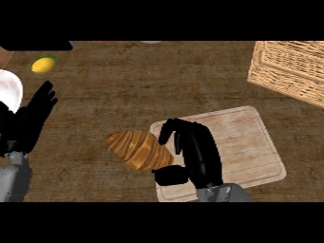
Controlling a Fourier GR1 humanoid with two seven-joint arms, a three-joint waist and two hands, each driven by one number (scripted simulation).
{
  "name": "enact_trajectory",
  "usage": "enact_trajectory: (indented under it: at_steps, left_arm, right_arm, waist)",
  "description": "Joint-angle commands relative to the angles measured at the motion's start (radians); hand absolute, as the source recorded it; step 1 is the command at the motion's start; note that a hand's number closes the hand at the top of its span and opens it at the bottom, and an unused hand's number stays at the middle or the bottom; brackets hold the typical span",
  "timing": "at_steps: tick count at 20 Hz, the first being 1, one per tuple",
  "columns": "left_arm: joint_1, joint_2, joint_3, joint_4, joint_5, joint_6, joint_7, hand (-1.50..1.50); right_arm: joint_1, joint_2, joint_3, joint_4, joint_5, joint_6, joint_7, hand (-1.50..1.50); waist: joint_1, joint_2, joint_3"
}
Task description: Pick the croissant from the cutting board and place it in the basket
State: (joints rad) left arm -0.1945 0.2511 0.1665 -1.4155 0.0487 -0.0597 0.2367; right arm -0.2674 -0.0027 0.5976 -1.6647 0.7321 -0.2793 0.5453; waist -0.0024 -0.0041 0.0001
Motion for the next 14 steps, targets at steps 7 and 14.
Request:
enact_trajectory:
  at_steps: [7,14]
  left_arm:
    - [0.003,-0.033,-0.016,0.007,-0.027,0.025,-0.033,0.00]
    - [-0.005,-0.028,-0.016,-0.014,-0.025,0.017,-0.007,0.00]
  right_arm:
    - [-0.237,0.002,-0.161,-0.303,0.171,0.187,0.375,1.50]
    - [-0.417,0.002,-0.305,-0.286,0.210,0.321,0.463,1.50]
  waist:
    - [0.001,0.001,-0.001]
    - [0.004,0.003,-0.001]
